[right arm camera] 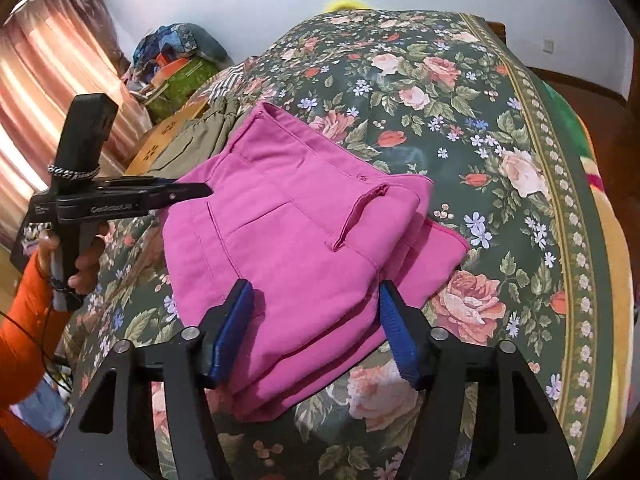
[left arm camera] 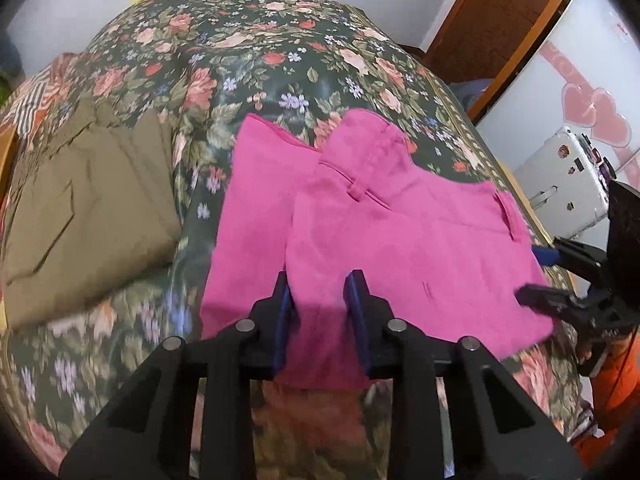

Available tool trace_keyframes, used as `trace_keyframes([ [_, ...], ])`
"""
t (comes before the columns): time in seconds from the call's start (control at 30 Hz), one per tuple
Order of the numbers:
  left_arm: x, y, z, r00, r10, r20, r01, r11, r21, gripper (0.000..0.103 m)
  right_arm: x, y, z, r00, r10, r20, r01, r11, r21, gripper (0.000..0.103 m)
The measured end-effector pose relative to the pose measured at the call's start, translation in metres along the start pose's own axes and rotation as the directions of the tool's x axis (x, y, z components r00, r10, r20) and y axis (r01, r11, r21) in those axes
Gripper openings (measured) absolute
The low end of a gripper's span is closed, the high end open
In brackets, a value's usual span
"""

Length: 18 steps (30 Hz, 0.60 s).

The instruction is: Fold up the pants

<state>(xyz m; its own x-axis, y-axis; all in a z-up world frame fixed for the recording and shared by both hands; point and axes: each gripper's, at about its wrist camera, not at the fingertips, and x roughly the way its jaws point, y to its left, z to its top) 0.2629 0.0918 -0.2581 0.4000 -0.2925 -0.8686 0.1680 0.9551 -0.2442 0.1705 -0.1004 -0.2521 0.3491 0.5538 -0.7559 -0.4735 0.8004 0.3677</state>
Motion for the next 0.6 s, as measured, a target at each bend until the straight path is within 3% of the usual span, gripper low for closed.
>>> trace_keyframes([
  [0.43,-0.061,-0.021,-0.087,0.999,-0.037,-0.001,0.036,0.992,-0.122,0.028,-0.025,0.027,-0.025,0.999,0.014,-0.049,-0.018,0.996,-0.083,0.054],
  [0.6,-0.085,-0.029,-0.108,0.999,-0.007,0.039,0.012,0.991,-0.134,0.028,-0.036,0.039,-0.037,0.998,-0.001,-0.060,-0.007,0.992,-0.123,0.054],
])
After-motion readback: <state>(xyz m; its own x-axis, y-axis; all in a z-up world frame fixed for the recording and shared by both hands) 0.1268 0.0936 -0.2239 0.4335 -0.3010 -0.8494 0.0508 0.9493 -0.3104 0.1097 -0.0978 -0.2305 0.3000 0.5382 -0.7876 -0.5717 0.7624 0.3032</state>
